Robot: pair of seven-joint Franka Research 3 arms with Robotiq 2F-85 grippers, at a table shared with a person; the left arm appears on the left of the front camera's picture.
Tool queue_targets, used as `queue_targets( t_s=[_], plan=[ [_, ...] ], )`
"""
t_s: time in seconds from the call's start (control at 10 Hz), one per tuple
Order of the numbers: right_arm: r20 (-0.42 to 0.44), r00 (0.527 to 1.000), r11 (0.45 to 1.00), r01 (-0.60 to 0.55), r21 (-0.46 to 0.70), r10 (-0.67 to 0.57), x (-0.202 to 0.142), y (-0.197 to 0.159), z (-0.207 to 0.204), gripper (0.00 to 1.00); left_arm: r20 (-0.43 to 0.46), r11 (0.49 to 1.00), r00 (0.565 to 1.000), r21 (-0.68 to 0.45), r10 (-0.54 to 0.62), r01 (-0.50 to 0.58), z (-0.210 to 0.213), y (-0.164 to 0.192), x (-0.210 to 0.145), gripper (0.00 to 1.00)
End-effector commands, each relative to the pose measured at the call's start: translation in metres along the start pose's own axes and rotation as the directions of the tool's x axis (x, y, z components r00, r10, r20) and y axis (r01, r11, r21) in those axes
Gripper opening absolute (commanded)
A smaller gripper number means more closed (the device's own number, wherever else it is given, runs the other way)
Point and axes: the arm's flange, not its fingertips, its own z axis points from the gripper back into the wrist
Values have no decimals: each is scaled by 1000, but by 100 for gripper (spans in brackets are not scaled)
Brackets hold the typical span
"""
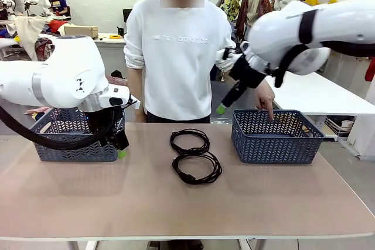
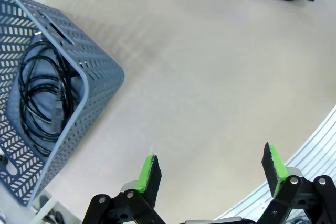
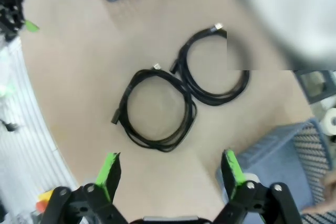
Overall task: Organize the cables according to human instructions.
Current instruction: Pick up a bundle of cables and place it in the basket indicated by the human.
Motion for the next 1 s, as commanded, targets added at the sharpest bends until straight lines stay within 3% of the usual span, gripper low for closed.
queue_targets(
  t_s=[0.0,0.5,0.6,0.7,0.9],
  plan=[
    [-47,998,998,-50,25,52,30,11,-7,100,-6,1000,1000,0,4,-4,3,1,0,100],
    [-125,988,995,-86,54,92,54,23,-80,100,-6,1000,1000,0,4,-4,3,1,0,100],
    [-93,987,991,-130,19,131,54,25,-88,100,-6,1000,1000,0,4,-4,3,1,0,100],
    [-107,989,992,-98,79,106,44,26,-79,100,-6,1000,1000,0,4,-4,3,1,0,100],
    [-107,989,992,-98,79,106,44,26,-79,100,-6,1000,1000,0,4,-4,3,1,0,100]
  ],
)
